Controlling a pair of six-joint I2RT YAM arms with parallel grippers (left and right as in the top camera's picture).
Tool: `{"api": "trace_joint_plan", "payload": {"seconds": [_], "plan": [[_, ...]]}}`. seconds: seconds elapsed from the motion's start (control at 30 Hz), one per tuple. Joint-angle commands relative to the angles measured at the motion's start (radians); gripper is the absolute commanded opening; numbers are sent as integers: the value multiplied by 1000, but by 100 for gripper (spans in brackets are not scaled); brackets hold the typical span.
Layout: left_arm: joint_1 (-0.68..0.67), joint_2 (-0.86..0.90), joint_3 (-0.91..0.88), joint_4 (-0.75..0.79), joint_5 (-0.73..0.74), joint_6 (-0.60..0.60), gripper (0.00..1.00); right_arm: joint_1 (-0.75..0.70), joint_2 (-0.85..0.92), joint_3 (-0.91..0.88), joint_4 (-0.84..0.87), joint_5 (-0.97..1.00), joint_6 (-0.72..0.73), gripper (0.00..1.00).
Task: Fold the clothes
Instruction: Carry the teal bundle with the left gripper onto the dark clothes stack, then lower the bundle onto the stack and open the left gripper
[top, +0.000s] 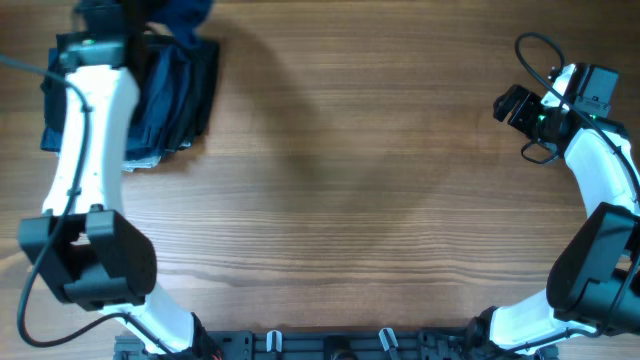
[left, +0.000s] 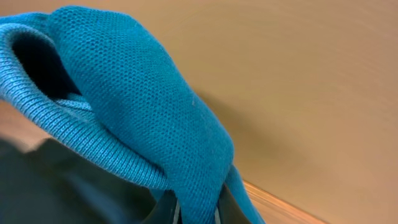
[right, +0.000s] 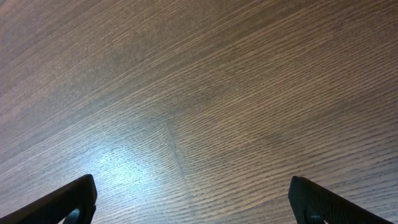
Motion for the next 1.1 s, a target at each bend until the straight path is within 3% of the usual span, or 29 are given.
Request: {"api": "trace_joint_plan", "payload": {"seconds": [0.0, 0.23, 0.5, 0.97, 1.0, 1.07], "plan": [[115, -26, 38, -29, 150, -99, 5, 4, -10, 13, 2, 13, 13, 100], [262, -26, 38, -163, 269, -191, 4, 4, -10, 13, 2, 13, 13, 100], [275, -26, 33, -371, 269, -195, 4, 4, -10, 13, 2, 13, 13, 100], [278, -26, 29, -639, 107, -227, 4, 4, -10, 13, 2, 13, 13, 100], [279, -26, 29, -649, 107, -227, 19, 4, -10, 13, 2, 13, 13, 100], [285, -26, 29, -671, 107, -225, 80, 4, -10, 13, 2, 13, 13, 100]]}}
